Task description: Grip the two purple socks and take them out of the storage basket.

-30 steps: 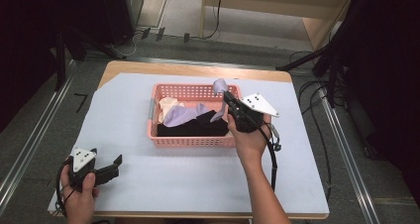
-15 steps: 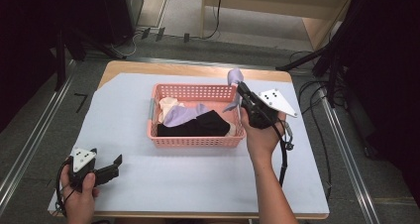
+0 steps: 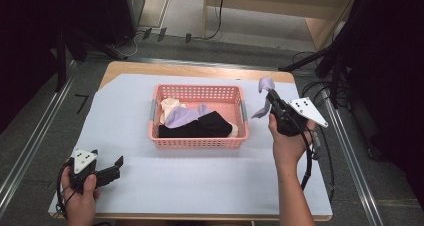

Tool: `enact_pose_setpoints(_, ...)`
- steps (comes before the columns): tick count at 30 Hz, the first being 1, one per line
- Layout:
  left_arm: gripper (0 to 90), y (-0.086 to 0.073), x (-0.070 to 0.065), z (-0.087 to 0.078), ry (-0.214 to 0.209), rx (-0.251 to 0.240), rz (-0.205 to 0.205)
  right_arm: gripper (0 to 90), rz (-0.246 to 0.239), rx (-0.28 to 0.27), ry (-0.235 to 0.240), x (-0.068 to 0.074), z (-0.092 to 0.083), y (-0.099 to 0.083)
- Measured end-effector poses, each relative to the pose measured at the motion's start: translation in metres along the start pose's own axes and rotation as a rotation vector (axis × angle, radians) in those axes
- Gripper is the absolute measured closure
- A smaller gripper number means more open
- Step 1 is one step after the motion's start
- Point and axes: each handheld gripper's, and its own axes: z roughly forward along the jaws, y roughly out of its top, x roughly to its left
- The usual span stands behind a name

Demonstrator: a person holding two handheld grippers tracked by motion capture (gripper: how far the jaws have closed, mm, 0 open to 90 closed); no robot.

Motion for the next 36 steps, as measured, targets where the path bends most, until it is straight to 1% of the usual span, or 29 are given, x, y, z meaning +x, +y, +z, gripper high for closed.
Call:
enact_pose_setpoints(1, 14.2, 0.000, 0.000, 0.000, 0.001, 0.000, 0.000, 89.0, 0.001, 0.006, -0.015, -0.005, 0.000, -0.005)
enact_pose_setpoints(5, 14.2, 0.000, 0.000, 0.000, 0.004, -0.004, 0.003, 89.0, 0.046, 0.061, -0.065, -0.024, -0.003, -0.030)
enact_pose_setpoints(7, 14.2, 0.000, 0.000, 0.000, 0.003, 0.001, 0.007, 88.9, 0.054, 0.108, -0.087, -0.031, -0.003, -0.046)
enact_pose_setpoints(9, 14.2, 0.000, 0.000, 0.000, 0.007, 0.001, 0.014, 87.3, 0.053, 0.147, -0.095, -0.035, -0.004, -0.057)
enact_pose_setpoints(10, 14.2, 0.000, -0.001, 0.000, 0.007, 0.001, 0.012, 84.7, 0.057, 0.171, -0.089, -0.037, -0.004, -0.064)
enact_pose_setpoints(11, 14.2, 0.000, -0.001, 0.000, 0.009, -0.001, 0.012, 81.2, 0.072, 0.190, -0.083, -0.038, -0.004, -0.068)
enact_pose_setpoints(12, 14.2, 0.000, -0.001, 0.000, 0.010, -0.001, 0.014, 75.9, 0.085, 0.199, -0.081, -0.039, -0.005, -0.072)
enact_pose_setpoints(13, 14.2, 0.000, -0.001, 0.000, 0.009, 0.000, 0.015, 73.0, 0.118, 0.203, -0.076, -0.039, -0.006, -0.074)
enact_pose_setpoints(14, 14.2, 0.000, -0.001, 0.000, 0.010, 0.001, 0.016, 70.3, 0.118, 0.203, -0.076, -0.039, -0.006, -0.074)
enact_pose_setpoints(15, 14.2, 0.000, -0.001, 0.000, 0.011, 0.001, 0.016, 68.1, 0.131, 0.197, -0.073, -0.038, -0.007, -0.073)
enact_pose_setpoints(16, 14.2, 0.000, -0.002, 0.000, 0.013, -0.001, 0.016, 66.5, 0.134, 0.193, -0.066, -0.036, -0.007, -0.072)
enact_pose_setpoints(18, 14.2, 0.000, -0.002, 0.000, 0.014, -0.001, 0.016, 63.7, 0.145, 0.176, -0.052, -0.030, -0.008, -0.067)
enact_pose_setpoints(21, 14.2, 0.000, -0.001, 0.000, 0.011, -0.001, 0.015, 60.9, 0.118, 0.187, -0.025, -0.016, -0.003, -0.058)
enact_pose_setpoints(22, 14.2, 0.000, -0.001, 0.000, 0.011, -0.001, 0.015, 60.5, 0.117, 0.187, -0.015, -0.011, -0.001, -0.056)
enact_pose_setpoints(24, 14.2, 0.000, -0.001, 0.000, 0.010, 0.000, 0.013, 59.5, 0.095, 0.194, 0.020, 0.000, 0.004, -0.051)
enact_pose_setpoints(27, 14.2, 0.000, -0.001, 0.000, 0.008, 0.001, 0.011, 59.0, 0.079, 0.198, 0.061, 0.019, 0.013, -0.043)
enact_pose_setpoints(28, 14.2, 0.000, 0.000, 0.000, 0.007, -0.001, 0.013, 58.8, 0.068, 0.198, 0.071, 0.024, 0.016, -0.041)
enact_pose_setpoints(31, 14.2, 0.000, 0.000, 0.000, 0.006, -0.001, 0.008, 58.7, 0.053, 0.203, 0.100, 0.043, 0.028, -0.034)
enact_pose_setpoints(33, 14.2, 0.000, 0.000, 0.000, 0.007, -0.002, 0.006, 58.5, 0.053, 0.211, 0.114, 0.053, 0.034, -0.032)
enact_pose_setpoints(34, 14.2, 0.000, 0.000, 0.000, 0.006, -0.001, 0.007, 58.2, 0.039, 0.215, 0.129, 0.060, 0.038, -0.030)
enact_pose_setpoints(36, 14.2, 0.000, 0.000, 0.000, 0.006, 0.001, 0.010, 57.5, 0.036, 0.228, 0.147, 0.070, 0.044, -0.028)
